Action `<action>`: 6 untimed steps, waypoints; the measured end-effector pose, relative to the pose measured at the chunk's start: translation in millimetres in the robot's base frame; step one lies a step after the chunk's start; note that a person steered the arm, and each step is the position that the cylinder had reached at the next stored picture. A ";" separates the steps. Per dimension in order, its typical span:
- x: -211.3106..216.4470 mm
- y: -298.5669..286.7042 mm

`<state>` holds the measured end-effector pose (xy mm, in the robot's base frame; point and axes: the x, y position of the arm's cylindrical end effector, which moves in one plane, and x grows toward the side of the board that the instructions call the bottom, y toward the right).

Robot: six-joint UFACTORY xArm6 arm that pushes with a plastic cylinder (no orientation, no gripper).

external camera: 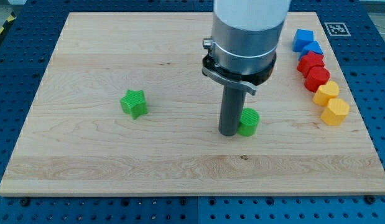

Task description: Move the green circle below the yellow hexagon

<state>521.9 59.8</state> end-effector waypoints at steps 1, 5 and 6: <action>-6.8 -0.1; -13.9 11.8; -12.4 14.8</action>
<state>509.5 74.6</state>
